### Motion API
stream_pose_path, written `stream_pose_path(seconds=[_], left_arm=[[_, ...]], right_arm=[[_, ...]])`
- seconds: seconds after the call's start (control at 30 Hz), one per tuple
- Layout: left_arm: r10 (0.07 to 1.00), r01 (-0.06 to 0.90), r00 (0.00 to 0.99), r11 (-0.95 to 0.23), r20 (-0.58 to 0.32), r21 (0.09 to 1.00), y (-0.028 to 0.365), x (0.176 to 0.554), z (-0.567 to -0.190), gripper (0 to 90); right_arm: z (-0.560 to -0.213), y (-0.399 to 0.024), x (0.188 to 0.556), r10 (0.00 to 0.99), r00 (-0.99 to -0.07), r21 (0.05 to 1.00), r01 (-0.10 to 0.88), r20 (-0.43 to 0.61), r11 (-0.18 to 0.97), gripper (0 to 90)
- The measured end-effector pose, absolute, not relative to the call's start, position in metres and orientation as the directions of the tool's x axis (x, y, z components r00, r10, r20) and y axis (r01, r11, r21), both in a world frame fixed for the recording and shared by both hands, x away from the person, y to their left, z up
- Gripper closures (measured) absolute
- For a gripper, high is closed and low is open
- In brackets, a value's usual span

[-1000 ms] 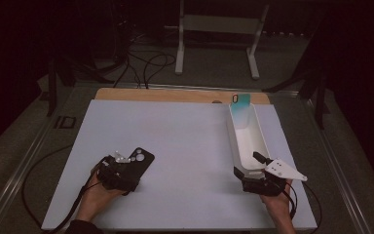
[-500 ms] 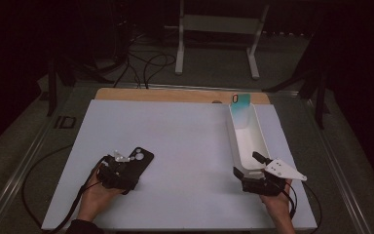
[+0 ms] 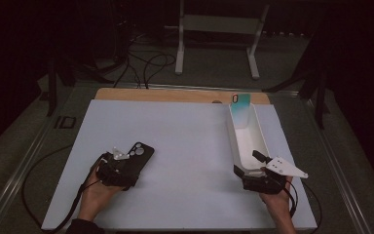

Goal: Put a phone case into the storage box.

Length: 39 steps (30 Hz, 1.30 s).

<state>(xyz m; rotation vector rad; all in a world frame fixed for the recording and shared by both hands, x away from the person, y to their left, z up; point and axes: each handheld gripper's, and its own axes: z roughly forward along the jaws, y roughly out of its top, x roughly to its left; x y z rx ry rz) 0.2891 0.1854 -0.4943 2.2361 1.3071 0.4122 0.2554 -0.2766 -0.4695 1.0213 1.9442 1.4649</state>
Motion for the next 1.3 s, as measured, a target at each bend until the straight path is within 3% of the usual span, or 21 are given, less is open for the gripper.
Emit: stream_pose_path(seconds=[0.47,1.3], left_arm=[[0.855,0.624,0.517,-0.416,0.05,0.661,0.171,0.285,-0.458,16.3],[0.804,0.468,0.586,-0.441,0.104,0.766,0.136,0.282,-0.421,16.1]], right_arm=[[-0.459,-0.273,0.263,0.806,-0.588,0.94,0.309,0.071,0.143,8.6],[-0.417,-0.238,0.293,0.737,-0.668,0.928,0.33,0.101,0.171,8.6]])
